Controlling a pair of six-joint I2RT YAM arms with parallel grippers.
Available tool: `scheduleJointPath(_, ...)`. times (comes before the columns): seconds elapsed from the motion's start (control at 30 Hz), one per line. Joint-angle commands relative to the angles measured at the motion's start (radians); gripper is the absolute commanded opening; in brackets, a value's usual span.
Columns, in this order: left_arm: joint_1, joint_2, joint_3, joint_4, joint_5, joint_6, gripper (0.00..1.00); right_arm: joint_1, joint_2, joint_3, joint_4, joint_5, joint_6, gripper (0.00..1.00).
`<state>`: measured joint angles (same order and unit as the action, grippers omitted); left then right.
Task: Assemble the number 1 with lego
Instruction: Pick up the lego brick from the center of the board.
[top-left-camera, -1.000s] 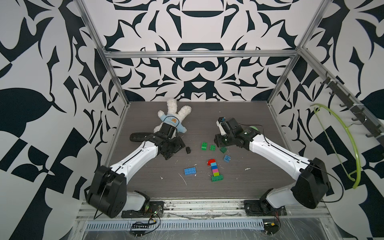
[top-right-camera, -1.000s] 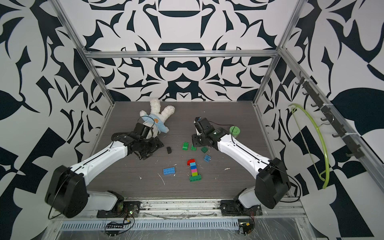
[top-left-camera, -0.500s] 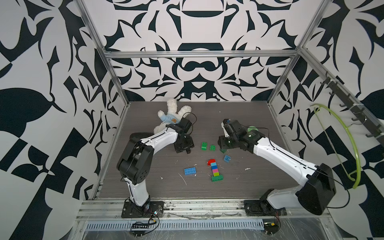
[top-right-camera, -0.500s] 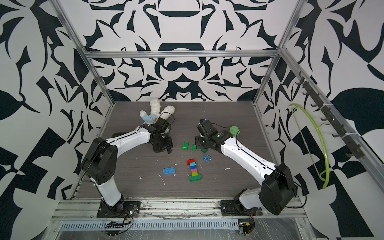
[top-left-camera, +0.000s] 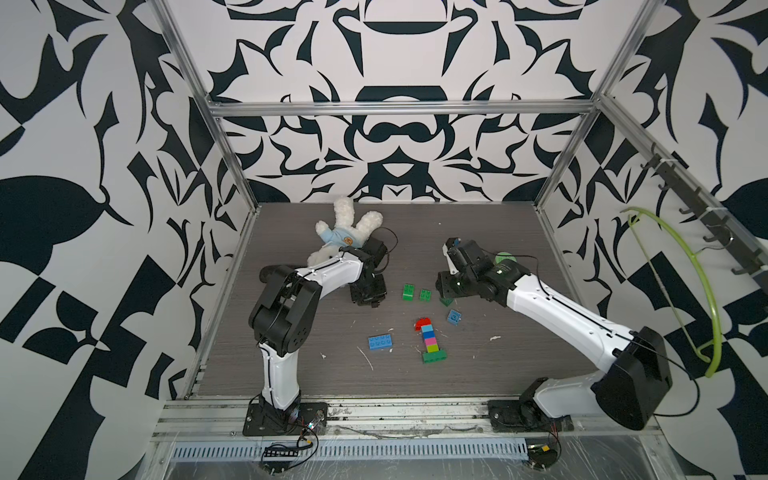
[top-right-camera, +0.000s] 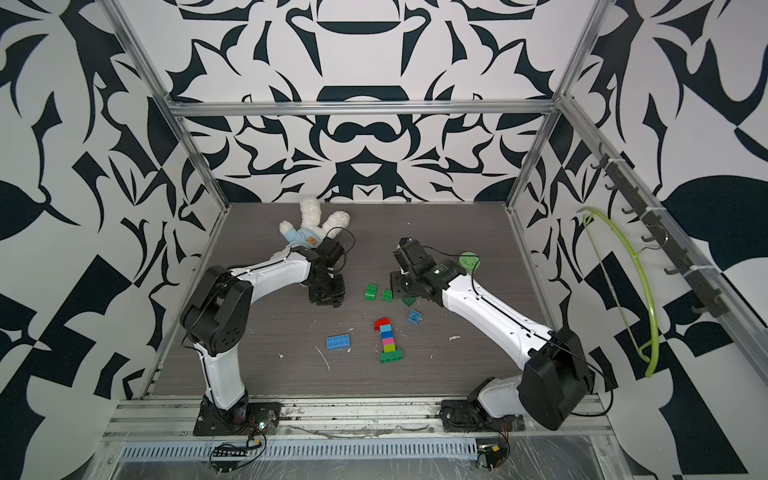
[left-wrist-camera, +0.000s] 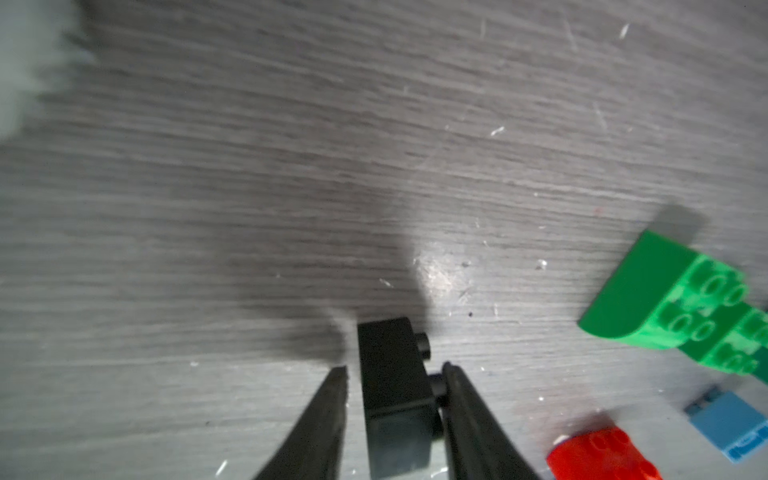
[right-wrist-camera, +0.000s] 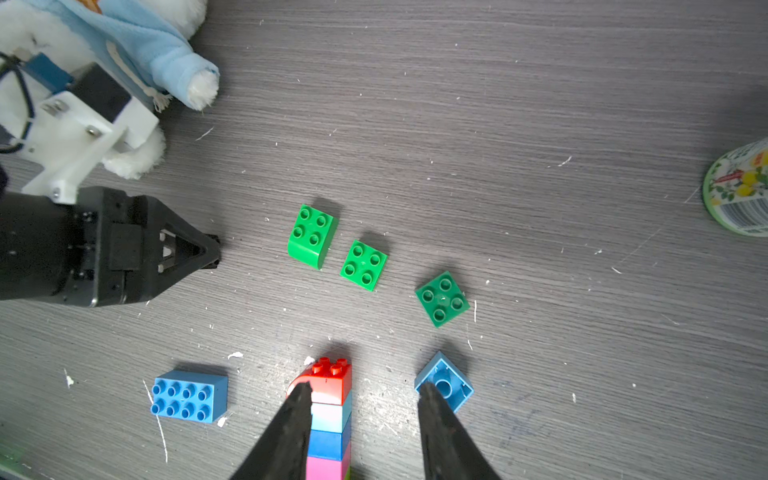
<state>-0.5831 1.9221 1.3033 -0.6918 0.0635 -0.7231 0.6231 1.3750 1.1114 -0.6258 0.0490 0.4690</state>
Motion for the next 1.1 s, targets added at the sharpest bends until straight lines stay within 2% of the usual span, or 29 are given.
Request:
scheduleJointPath(0.0, -0.003, 0.009, 0.011, -0.008, -0.002, 0.023, 0.32, 0.001, -0.021, 0.027, 0.003, 0.007, 0.004, 0.45)
scheduleJointPath(0.13, -0.001, -0.017, -0.005, 0.009, -0.001, 0.039, 0.3, 0.0, -0.034, 0.025, 0.02, -0.022, -0.033, 0.45)
scheduleJointPath(0.27, -0.001, -0.109, -0.049, 0.059, 0.039, 0.049, 0.29, 0.0, -0.071, 0.012, 0.093, -0.088, -0.161, 0.45)
scheduleJointPath(0.37, -0.001, -0.205, -0.102, 0.113, 0.128, 0.056, 0.3, 0.0, -0.125, -0.048, 0.222, -0.16, -0.325, 0.46)
scheduleJointPath(0.53, 0.0, -0.375, -0.21, 0.243, 0.321, 0.031, 0.31, 0.002, -0.224, -0.203, 0.458, -0.359, -0.668, 0.49)
scheduleJointPath(0.6, -0.001, -0.449, -0.268, 0.32, 0.4, 0.01, 0.31, 0.003, -0.229, -0.219, 0.474, -0.44, -0.795, 0.52)
scheduleJointPath(0.7, 0.0, -0.54, -0.33, 0.397, 0.486, -0.006, 0.31, 0.01, -0.197, -0.192, 0.442, -0.514, -0.916, 0.54)
scheduleJointPath(0.83, 0.0, -0.611, -0.377, 0.452, 0.567, -0.006, 0.31, 0.051, -0.141, -0.151, 0.411, -0.538, -1.021, 0.56)
scheduleJointPath(1.07, 0.0, -0.64, -0.392, 0.471, 0.637, 0.002, 0.3, 0.127, -0.062, -0.091, 0.427, -0.555, -1.053, 0.59)
